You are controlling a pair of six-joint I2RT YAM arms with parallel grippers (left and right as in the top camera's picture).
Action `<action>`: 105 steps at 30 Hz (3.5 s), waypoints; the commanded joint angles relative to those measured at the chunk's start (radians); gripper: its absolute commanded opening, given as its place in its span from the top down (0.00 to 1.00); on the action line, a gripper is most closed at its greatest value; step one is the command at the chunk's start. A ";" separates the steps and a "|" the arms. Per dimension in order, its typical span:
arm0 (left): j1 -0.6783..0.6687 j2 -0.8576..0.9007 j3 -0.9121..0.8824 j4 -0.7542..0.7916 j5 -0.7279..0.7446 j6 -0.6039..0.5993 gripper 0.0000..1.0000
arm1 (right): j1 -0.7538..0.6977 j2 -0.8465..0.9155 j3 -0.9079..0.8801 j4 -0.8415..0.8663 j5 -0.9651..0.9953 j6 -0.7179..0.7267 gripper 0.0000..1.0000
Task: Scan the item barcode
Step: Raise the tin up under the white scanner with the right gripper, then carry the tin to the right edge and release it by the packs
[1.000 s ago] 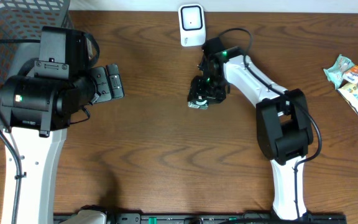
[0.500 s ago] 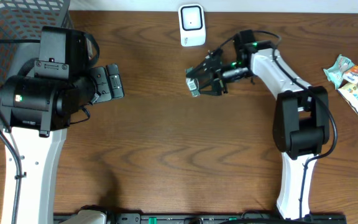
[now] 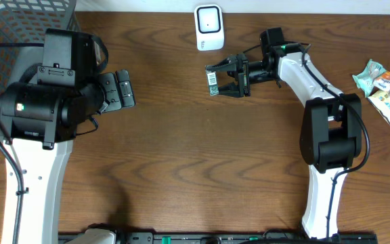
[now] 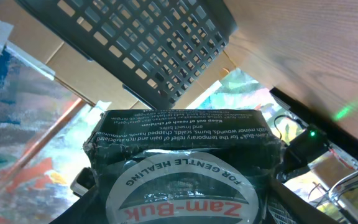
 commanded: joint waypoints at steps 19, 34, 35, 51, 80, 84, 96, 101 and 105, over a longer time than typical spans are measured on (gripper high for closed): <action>0.003 -0.002 -0.006 -0.003 0.006 -0.002 0.02 | 0.011 -0.026 0.010 0.103 0.117 0.046 0.46; 0.003 -0.002 -0.006 -0.003 0.006 -0.002 0.02 | 0.112 -0.026 0.012 0.538 0.861 -0.040 0.54; 0.003 -0.002 -0.006 -0.003 0.006 -0.002 0.02 | 0.117 -0.026 0.018 0.541 0.913 -0.050 0.54; 0.003 -0.002 -0.006 -0.003 0.006 -0.002 0.02 | 0.176 0.010 0.313 0.578 1.545 -0.397 0.57; 0.003 -0.002 -0.006 -0.003 0.006 -0.002 0.02 | 0.244 0.177 0.320 0.822 1.853 -0.624 0.56; 0.003 -0.002 -0.006 -0.003 0.006 -0.002 0.02 | 0.207 0.140 0.351 0.719 1.857 -0.601 0.54; 0.003 -0.002 -0.006 -0.003 0.006 -0.002 0.02 | -0.082 -0.042 0.370 0.267 1.888 -0.583 0.54; 0.003 -0.002 -0.006 -0.003 0.006 -0.002 0.02 | -0.242 -0.048 0.369 0.064 1.970 -0.583 0.55; 0.003 -0.002 -0.006 -0.003 0.006 -0.002 0.02 | -0.367 -0.048 0.366 -0.021 1.983 -0.583 0.55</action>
